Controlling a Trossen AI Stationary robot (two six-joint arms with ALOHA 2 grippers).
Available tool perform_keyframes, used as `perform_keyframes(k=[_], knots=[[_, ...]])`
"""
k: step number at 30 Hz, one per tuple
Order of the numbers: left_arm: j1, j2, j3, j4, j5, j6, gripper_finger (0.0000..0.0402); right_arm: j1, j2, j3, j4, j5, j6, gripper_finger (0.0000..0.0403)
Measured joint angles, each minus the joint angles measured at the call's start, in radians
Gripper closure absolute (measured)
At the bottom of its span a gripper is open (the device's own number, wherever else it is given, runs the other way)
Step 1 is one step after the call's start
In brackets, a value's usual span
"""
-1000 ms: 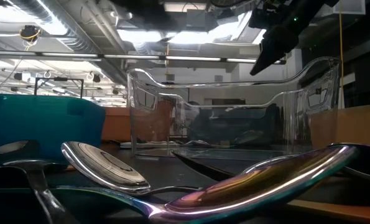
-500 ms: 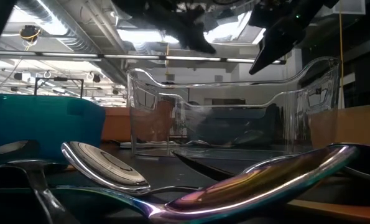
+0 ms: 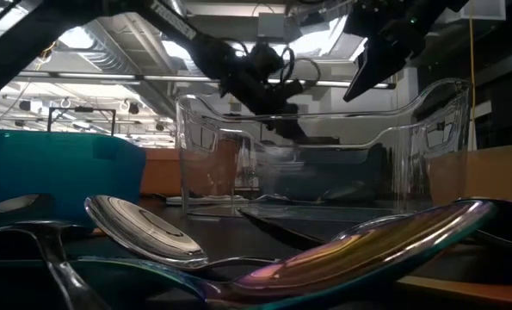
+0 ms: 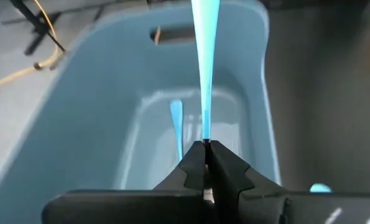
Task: Sort silverware by color (type)
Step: Put the blue spoon into the light blue bin
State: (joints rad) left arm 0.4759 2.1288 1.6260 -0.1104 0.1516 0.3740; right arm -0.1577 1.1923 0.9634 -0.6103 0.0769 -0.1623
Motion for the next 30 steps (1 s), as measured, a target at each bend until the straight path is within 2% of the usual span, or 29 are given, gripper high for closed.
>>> perform_keyframes(k=[6,30], knots=[[0.000,0.043,0.000,-0.001,-0.003,0.000,0.0398,0.000,0.000,0.000,0.022,0.000,0.000,0.0285],[0.004,0.042,-0.053,-0.008,-0.017,0.003,0.0396,0.000,0.000,0.000,0.018,0.001,0.000,0.0285]])
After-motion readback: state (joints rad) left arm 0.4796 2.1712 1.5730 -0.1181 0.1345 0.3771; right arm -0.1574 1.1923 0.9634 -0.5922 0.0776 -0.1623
